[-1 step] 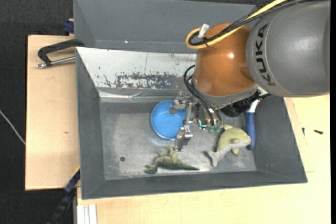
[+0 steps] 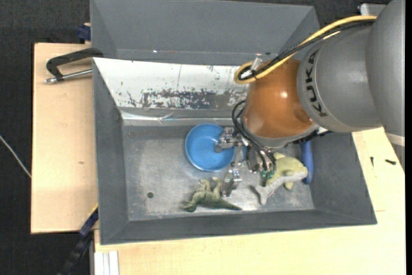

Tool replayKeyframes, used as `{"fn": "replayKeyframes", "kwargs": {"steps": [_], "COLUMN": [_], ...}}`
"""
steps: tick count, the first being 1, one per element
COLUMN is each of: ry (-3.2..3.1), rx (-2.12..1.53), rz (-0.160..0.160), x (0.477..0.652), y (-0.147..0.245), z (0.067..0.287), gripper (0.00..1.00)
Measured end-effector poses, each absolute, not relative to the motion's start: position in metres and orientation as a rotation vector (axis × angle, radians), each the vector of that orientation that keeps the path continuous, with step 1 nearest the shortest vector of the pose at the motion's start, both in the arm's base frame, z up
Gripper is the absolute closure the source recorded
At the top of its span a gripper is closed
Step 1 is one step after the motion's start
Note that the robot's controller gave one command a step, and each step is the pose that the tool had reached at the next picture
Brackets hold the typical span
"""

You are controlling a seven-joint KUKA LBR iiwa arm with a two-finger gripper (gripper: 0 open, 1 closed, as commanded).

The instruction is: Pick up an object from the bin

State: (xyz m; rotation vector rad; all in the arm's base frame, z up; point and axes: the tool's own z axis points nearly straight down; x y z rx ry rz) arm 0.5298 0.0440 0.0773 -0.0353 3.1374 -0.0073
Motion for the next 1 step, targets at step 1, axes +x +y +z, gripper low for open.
{"fn": "replayKeyframes", "kwargs": {"steps": [1], "ry": [3.130], "rx": [-0.045], "rz": [0.011], "x": [0.5296], "y": [0.0526], "z": [0.0781], "gripper": [1.00]}}
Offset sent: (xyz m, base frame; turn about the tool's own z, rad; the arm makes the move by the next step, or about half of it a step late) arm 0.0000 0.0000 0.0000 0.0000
